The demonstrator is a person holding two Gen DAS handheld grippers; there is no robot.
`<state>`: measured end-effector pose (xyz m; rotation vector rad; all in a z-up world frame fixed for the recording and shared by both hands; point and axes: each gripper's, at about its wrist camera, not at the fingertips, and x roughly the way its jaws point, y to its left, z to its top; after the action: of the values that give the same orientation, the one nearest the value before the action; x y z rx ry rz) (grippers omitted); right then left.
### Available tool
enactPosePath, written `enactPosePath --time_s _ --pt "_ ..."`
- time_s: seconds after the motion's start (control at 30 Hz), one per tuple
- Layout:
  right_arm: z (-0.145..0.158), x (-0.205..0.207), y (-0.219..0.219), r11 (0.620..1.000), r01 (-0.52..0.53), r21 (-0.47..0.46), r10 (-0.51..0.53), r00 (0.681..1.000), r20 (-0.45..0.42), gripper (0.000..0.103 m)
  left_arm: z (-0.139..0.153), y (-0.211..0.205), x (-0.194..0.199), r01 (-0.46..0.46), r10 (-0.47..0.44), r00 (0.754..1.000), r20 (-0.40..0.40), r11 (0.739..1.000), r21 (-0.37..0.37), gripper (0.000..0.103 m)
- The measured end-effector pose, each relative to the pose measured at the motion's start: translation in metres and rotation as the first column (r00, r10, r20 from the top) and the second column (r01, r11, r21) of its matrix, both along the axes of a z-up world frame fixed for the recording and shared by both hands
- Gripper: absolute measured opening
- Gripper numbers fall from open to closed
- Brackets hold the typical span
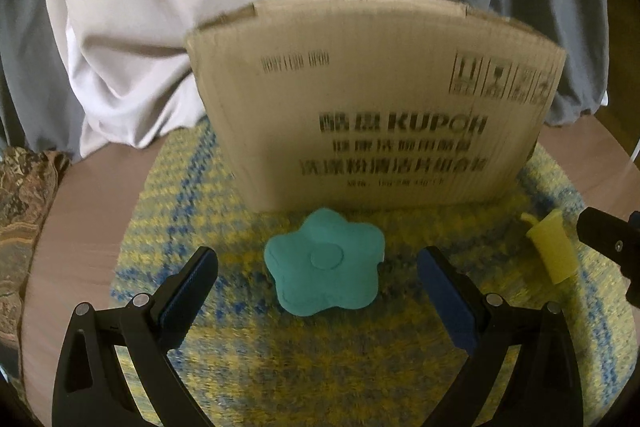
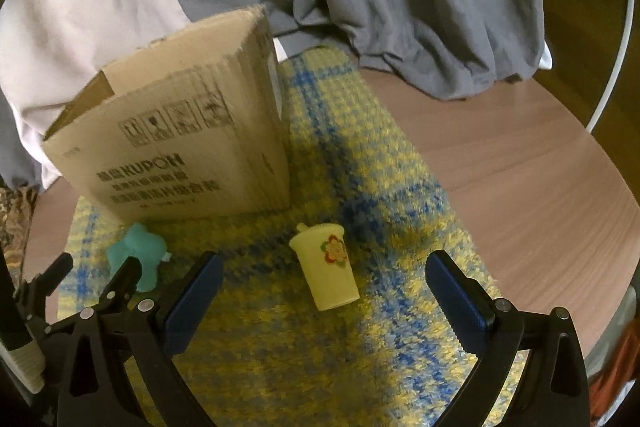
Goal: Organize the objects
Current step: 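Move both tools back toward the teal star and yellow cup, then grasp the yellow flower cup with the right tool while the left tool grasps the teal star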
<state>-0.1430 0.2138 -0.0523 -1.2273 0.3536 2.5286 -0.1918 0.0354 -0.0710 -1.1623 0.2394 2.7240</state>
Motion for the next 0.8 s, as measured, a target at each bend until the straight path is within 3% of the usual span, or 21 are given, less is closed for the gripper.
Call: enactPosePath --time_s 0.37,0.63,0.8 --pt "-0.029 -0.013 -0.001 1.000 -0.030 -0.007 0.031 0.997 0.070 0.101 -0.027 0.009 -0.010 0.018 -0.019 0.998 0.065 1.000 0.014 0.101" --pt "-0.045 -0.021 0.001 0.999 -0.044 -0.031 0.047 0.994 0.096 0.093 -0.035 0.010 -0.020 0.001 -0.002 0.995 0.096 1.000 0.007 0.097" --pt "-0.053 -0.025 0.003 0.998 -0.043 -0.049 0.047 0.994 0.103 0.084 -0.040 0.009 -0.027 -0.010 0.008 0.992 0.124 1.000 0.020 0.089"
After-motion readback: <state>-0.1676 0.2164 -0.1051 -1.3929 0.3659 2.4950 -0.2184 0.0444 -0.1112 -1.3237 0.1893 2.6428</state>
